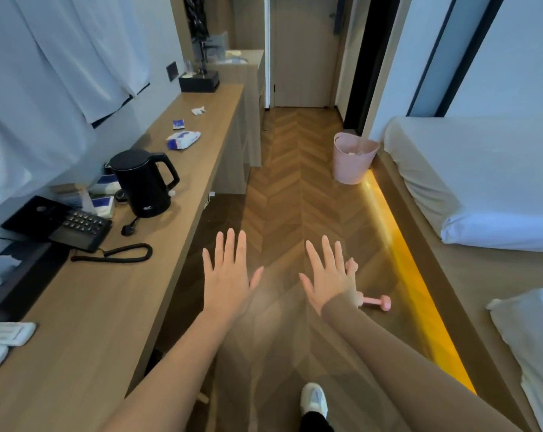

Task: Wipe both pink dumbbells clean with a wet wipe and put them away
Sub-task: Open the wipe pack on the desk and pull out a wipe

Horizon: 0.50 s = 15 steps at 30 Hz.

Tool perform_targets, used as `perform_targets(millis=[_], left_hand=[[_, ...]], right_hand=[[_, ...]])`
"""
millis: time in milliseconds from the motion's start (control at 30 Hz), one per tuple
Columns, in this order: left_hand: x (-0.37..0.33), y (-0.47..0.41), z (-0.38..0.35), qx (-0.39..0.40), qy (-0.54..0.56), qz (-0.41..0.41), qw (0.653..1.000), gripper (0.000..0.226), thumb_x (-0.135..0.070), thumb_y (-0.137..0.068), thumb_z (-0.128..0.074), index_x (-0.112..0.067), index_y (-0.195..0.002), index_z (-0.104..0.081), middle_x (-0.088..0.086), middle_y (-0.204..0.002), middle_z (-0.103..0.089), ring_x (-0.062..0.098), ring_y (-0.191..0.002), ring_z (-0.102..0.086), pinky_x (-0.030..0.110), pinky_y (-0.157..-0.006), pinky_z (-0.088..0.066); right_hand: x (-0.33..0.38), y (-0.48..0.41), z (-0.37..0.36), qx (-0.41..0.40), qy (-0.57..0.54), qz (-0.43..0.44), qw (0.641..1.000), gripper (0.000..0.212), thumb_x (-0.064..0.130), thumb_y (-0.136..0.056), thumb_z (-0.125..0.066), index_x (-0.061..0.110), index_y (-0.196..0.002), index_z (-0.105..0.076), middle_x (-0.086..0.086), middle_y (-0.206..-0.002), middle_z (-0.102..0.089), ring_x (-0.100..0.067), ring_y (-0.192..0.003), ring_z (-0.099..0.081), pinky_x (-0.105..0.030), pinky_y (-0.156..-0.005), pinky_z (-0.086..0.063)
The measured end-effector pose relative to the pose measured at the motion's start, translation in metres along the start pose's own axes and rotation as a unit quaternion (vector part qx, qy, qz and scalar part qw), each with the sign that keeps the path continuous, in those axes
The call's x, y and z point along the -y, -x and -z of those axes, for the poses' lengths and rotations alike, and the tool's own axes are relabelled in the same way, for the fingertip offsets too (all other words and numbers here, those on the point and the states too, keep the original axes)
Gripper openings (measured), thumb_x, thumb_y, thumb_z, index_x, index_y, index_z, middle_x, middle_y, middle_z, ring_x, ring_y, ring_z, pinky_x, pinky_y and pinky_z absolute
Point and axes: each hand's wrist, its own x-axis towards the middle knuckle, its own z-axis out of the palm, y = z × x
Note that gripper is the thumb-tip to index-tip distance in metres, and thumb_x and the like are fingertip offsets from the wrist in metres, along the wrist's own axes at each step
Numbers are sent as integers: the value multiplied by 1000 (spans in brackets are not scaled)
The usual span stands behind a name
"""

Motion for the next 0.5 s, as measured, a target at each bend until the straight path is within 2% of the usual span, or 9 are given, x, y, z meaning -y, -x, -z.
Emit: perform_targets(millis=[100,200,367,500], left_hand=[[-4,-52,-23,11,-7,17,1000,81,-60,-94,-42,-14,-157,-19,11,-163,-20,31,-151,-12,55,-119,-18],[-9,-102,-37,27,-12,31,999,79,-60,-95,-40,-15,-157,-18,11,-163,-18,30,-152,-10,54,-120,-15],[-6,-173,-57,18,-2,84,996,74,-54,-94,-48,-14,-154,-30,13,-160,-29,31,-148,-24,55,-116,-28],[5,-226,-77,25,-4,102,994,72,-53,-93,-52,-15,-152,-35,13,-158,-33,32,-147,-27,55,-113,-30]], right_hand=[[-9,-59,-6,10,-5,20,1000,66,53,-102,-23,33,-156,9,-5,-165,12,-33,-152,8,-53,-120,-9],[-17,-116,-4,-1,-25,29,999,65,51,-102,-30,32,-157,-3,-5,-166,1,-33,-152,-1,-54,-120,-16],[-28,-213,6,21,-19,67,997,63,52,-102,-25,30,-157,-2,-6,-166,1,-33,-152,2,-54,-120,-14],[-25,-279,-1,43,-14,94,995,63,53,-102,-21,31,-157,2,-5,-166,5,-32,-152,5,-53,-121,-13]])
